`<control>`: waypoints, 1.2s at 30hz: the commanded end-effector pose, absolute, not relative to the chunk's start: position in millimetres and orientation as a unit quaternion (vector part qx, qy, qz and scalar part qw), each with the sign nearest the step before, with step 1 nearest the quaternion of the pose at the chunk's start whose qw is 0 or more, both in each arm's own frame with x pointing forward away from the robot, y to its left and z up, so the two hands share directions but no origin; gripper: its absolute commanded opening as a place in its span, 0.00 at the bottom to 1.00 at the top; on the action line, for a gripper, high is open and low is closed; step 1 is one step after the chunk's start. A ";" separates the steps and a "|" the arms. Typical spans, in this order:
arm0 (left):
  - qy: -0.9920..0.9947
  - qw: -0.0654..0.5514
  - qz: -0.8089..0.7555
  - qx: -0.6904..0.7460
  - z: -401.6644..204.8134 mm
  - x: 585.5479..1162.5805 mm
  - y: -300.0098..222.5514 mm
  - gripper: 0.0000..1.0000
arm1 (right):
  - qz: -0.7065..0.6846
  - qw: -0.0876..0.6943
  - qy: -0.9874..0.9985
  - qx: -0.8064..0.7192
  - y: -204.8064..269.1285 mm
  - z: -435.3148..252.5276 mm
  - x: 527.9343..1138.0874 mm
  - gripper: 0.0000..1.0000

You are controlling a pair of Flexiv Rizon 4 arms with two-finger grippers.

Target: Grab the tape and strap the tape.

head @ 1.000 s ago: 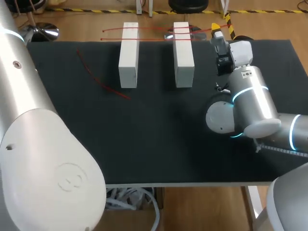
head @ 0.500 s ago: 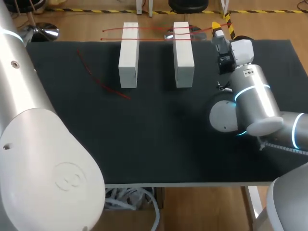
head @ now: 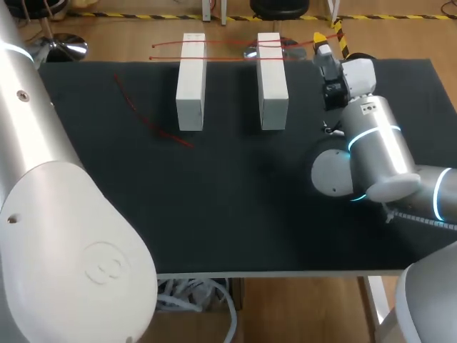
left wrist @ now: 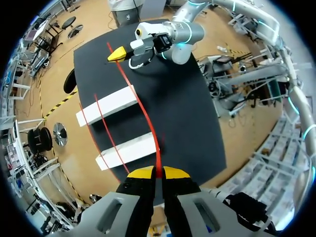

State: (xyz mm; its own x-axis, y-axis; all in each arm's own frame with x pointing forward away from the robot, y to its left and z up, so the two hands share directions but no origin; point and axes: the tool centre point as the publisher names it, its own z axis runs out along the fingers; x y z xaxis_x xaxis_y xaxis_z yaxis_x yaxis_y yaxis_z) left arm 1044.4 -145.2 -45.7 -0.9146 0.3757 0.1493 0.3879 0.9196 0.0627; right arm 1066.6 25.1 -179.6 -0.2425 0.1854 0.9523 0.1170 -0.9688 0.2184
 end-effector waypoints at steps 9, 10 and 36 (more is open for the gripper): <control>-0.974 0.074 -0.053 -0.208 -29.6 1051.2 -157.7 0.00 | 0.775 0.068 0.130 0.615 18.5 -158.5 1061.5 0.00; -0.974 0.074 -0.053 -0.208 -29.6 1051.2 -157.7 0.00 | 0.769 0.078 0.140 0.619 15.9 -153.3 1061.4 0.00; -0.974 0.074 -0.053 -0.208 -29.6 1051.2 -157.7 0.00 | 0.629 0.320 0.292 0.646 -14.0 -133.7 1056.6 0.00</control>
State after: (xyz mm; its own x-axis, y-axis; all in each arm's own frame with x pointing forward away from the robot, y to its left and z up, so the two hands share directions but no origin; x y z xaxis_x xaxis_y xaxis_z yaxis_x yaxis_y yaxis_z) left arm 1048.6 -155.6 -31.9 -0.9032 0.3997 0.1563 0.4137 0.9077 0.0697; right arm 1060.3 -17.9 -138.4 -0.1126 0.7786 0.6174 -0.0338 -0.6239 0.7807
